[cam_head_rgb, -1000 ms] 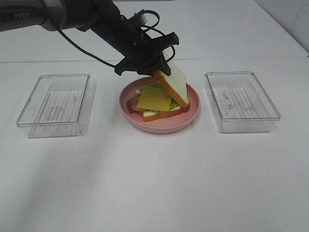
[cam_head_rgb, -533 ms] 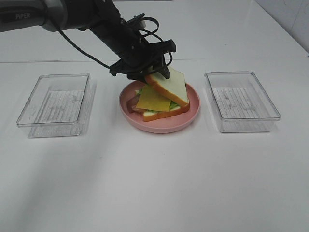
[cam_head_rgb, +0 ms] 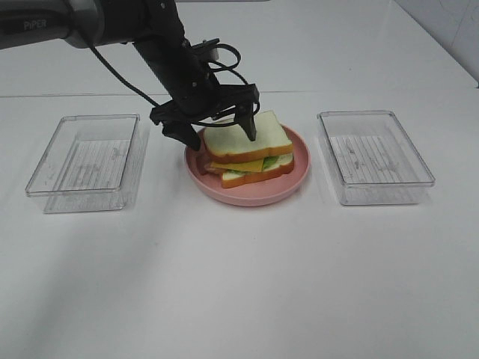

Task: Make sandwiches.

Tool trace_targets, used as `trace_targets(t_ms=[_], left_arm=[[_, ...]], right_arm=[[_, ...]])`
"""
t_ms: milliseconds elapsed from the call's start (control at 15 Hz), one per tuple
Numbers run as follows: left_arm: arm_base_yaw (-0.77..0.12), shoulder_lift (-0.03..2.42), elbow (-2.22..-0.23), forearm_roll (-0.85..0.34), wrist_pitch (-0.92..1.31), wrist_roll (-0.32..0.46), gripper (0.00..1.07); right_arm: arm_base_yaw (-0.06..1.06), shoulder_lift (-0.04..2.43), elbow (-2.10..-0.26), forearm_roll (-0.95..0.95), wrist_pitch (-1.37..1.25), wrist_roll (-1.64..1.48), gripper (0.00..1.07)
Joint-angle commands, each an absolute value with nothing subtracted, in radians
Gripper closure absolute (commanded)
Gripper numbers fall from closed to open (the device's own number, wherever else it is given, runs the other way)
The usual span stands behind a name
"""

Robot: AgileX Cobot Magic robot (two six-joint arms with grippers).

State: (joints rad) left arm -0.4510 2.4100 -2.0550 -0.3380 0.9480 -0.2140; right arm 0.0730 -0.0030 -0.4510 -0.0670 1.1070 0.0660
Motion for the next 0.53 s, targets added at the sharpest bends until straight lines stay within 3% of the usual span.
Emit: trace_targets(t_ms=[67,533], left_arm=[[-0.452,2.363,-2.053,-0.206,0.994,-0.274,0.17],[-0.452,2.205,-2.054,-0.025,1.181,-0.275,0.17]], right_arm=[[0.068,-0.036,-0.450,-0.063,1.098,0.059,0.09],[0.068,-0.036,-0.450,-0.063,1.098,0.059,0.09]])
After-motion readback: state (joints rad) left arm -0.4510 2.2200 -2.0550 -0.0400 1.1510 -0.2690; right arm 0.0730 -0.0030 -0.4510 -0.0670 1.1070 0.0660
